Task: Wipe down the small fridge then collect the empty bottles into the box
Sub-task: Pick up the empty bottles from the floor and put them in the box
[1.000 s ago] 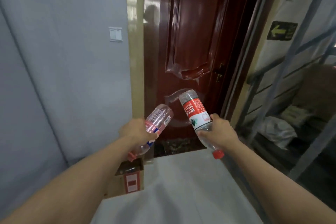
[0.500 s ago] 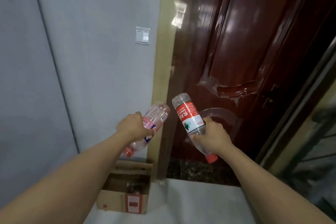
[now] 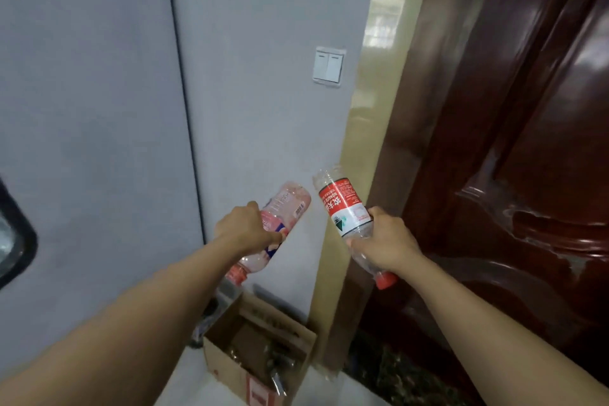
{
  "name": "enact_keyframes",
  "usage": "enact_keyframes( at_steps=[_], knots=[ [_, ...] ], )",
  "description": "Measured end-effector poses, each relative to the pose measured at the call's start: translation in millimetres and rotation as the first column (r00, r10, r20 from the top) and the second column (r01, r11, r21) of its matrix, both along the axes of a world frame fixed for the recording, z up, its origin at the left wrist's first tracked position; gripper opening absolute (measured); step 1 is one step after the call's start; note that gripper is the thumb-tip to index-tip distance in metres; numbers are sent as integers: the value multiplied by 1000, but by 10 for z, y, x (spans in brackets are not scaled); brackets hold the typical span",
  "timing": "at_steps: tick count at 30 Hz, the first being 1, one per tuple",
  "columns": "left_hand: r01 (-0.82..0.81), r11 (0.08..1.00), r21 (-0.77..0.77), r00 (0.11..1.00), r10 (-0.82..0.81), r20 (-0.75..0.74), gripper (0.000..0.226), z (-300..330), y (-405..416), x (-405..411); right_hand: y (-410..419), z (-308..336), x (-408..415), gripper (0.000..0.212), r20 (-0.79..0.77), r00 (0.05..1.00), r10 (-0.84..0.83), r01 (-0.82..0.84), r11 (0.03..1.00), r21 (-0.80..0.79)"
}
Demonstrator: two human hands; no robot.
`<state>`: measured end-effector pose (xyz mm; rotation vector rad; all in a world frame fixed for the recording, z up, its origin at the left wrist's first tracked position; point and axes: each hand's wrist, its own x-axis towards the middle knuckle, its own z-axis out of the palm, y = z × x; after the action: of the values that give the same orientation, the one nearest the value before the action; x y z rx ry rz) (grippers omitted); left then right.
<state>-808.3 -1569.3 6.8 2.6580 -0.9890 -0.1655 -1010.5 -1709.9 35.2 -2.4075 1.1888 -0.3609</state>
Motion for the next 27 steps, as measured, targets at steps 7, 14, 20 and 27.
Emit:
enact_keyframes(
  at_steps=[7, 14, 20, 27],
  knots=[
    [-300, 954, 23, 944, 300, -141, 63, -286, -214, -199, -878, -234, 389, 52, -2, 960, 282, -281, 957, 66],
    [-496, 863, 99, 837, 505, -210, 60, -629, -127, -139, -995, -688, 959, 52, -92, 876, 473, -461, 878, 126],
    [-600, 795, 91, 751, 599, -278, 58, -1005, -64, 241, -915, -1014, 1570, 59, -174, 781, 599, -571, 799, 187],
    [-671, 733, 114, 652, 657, -379, 65, -1563, -114, 513, -1017, -1484, 2103, 61, -251, 710, 659, -598, 751, 279]
  ],
)
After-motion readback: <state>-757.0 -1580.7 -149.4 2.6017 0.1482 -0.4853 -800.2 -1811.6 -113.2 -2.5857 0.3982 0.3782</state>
